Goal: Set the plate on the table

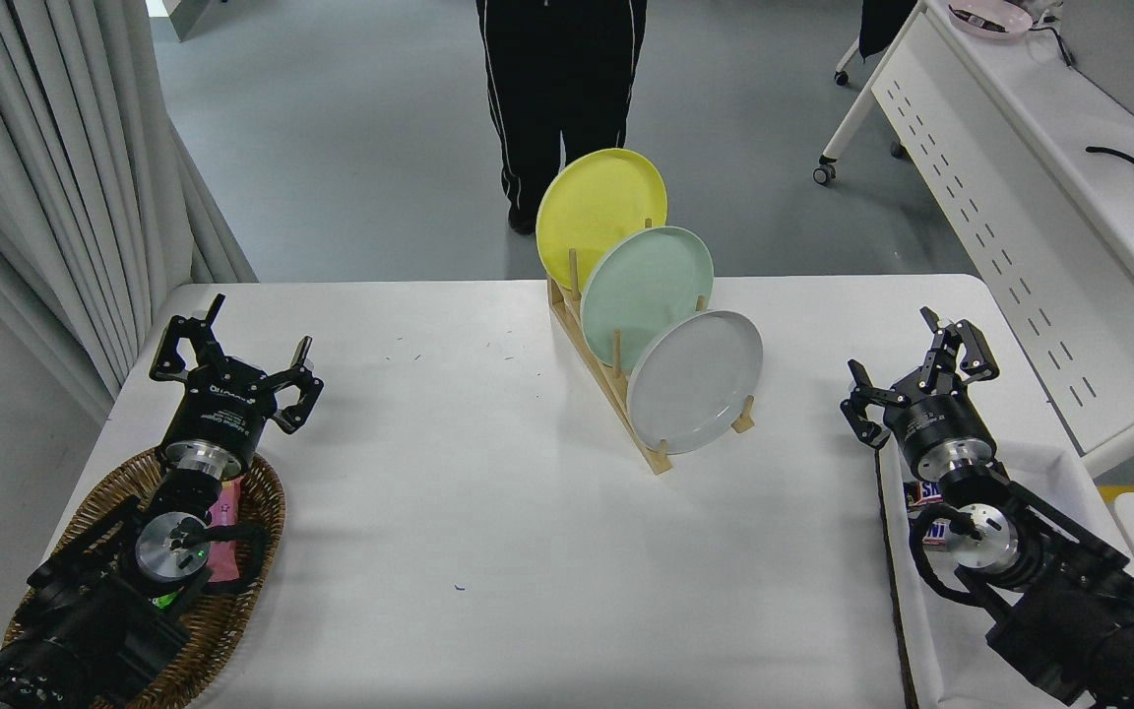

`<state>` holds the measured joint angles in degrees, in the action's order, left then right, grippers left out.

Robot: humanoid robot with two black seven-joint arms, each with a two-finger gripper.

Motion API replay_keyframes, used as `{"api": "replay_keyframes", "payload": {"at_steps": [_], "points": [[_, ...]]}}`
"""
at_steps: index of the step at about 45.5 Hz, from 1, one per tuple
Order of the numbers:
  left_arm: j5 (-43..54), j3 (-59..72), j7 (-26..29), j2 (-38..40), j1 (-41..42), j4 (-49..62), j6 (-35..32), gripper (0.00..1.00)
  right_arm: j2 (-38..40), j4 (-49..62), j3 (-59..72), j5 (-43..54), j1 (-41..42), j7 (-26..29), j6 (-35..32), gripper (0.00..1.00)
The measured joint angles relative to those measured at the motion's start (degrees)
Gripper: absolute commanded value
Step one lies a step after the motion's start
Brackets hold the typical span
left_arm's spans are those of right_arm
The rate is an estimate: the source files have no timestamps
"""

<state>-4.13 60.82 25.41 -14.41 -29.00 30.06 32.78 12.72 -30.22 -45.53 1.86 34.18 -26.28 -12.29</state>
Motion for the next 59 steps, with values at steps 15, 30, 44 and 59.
{"api": "replay_keyframes", "payload": {"at_steps": [15,30,44,59], "points": [[0.0,0.0,0.0,0.0,0.0,0.0,0.0,1.0,0.0,0.1,0.1,0.0,0.0,0.0,0.0,1.0],[0.0,0.0,0.1,0.0,0.0,0.0,0.0,1.0,0.0,0.2,0.3,0.0,-0.3,0.0,0.0,1.0],[0.0,0.0,0.1,0.0,0.0,0.0,0.0,1.0,0.0,0.8,0.4,0.0,-0.4,0.0,-0.1,1.0],[0.0,0.0,0.1,0.0,0.0,0.0,0.0,1.0,0.0,2.1,0.2,0.0,0.1,0.0,-0.1,1.0]]}}
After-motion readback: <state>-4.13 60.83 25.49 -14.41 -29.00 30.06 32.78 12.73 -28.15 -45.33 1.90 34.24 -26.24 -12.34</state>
